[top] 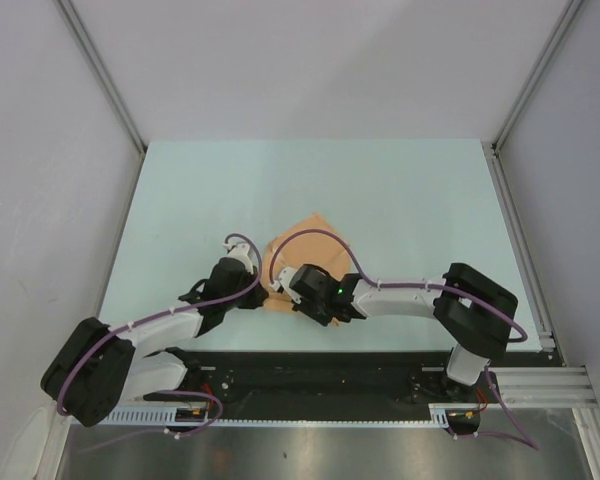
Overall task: Fold the napkin, place the utensils inside, and roll it up
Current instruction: Roll the napkin with the utensil
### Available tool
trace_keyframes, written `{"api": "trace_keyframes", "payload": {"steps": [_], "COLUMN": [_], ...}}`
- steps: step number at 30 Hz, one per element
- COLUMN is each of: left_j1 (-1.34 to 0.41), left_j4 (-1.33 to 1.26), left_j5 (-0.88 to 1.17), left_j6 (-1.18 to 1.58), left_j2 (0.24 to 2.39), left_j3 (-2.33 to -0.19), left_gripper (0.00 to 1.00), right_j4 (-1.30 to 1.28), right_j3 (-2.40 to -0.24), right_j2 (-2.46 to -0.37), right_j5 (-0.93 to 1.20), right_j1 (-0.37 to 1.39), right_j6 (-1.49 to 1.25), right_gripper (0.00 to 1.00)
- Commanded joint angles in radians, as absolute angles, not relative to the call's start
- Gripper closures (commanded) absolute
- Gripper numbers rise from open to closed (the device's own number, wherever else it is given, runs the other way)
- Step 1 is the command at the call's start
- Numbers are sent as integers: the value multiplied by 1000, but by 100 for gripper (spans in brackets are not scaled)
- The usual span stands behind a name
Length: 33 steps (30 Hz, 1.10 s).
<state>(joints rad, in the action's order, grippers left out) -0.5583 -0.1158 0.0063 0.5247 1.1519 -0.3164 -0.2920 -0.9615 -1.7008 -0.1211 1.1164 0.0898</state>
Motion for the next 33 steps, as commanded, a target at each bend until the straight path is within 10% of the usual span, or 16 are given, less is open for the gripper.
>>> {"api": "trace_keyframes", "payload": {"steps": [1,12,24,33], "left_j1": [-541,-525,-508,-508], "left_j4": [-106,-8,83,78], "left_j5": [-8,-8,-32,-8], "left_j6": [520,495,489,471], "left_j2": [1131,1127,1276,1298], "left_j3": [-328,-394,-492,-503], "left_gripper": [100,100,100,100], "right_j4": [-400,-637,-612,-575], "right_j3": [-1012,-1175,-1177,-1161], "right_j2": [-1758,-1877,-2008,-1898], "right_j5": [50,636,828,859], "right_j1": [1091,928,779,738], "right_j6": [75,71,84,37], "right_gripper": [100,100,100,57]}}
